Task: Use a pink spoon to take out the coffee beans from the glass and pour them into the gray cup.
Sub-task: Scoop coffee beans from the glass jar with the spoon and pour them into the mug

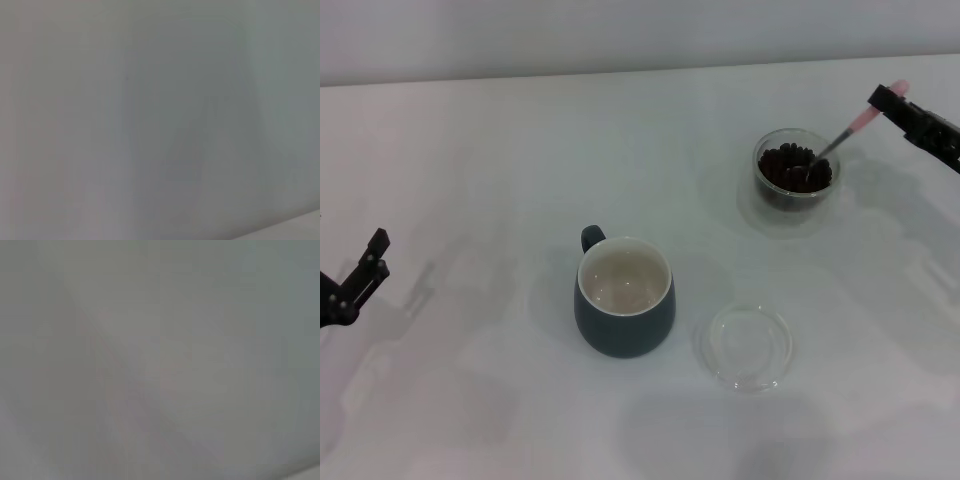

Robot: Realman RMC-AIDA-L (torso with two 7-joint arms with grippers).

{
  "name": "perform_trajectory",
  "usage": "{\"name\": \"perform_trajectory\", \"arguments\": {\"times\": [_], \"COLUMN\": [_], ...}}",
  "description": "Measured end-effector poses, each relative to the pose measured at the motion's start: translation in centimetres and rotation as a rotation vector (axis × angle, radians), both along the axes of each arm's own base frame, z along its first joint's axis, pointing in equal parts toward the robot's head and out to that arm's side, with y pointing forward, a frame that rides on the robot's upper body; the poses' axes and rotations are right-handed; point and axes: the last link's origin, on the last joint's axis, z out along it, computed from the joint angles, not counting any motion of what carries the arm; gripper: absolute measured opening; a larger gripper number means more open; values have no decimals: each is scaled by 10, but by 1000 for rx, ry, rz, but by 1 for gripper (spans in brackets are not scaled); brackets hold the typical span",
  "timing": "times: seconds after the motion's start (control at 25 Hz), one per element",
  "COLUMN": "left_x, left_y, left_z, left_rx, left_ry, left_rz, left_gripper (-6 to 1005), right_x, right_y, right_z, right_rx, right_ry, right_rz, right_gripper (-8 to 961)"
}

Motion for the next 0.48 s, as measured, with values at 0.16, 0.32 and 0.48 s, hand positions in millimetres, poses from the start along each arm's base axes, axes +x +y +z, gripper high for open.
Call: {"name": "perform_trajectory", "arguments": {"times": [0.16,0.32,0.48], "left_x": [0,-1,-1], "left_y": [-1,-2,-3], "left_z": [0,-1,-1], "left_rx": [-2,-3,-1], "left_ry": [1,0,-1], "left_rz": [0,3,7], "left_gripper": [798,796,795], "right_x": [7,11,13], "right_y": [1,0,1], "right_z": [-2,-5,-5], "right_rx": [-13,-17,-23], "right_ry": [32,68,120], "right_rz": [-63,-112,-148], "right_gripper": [155,156,156]}}
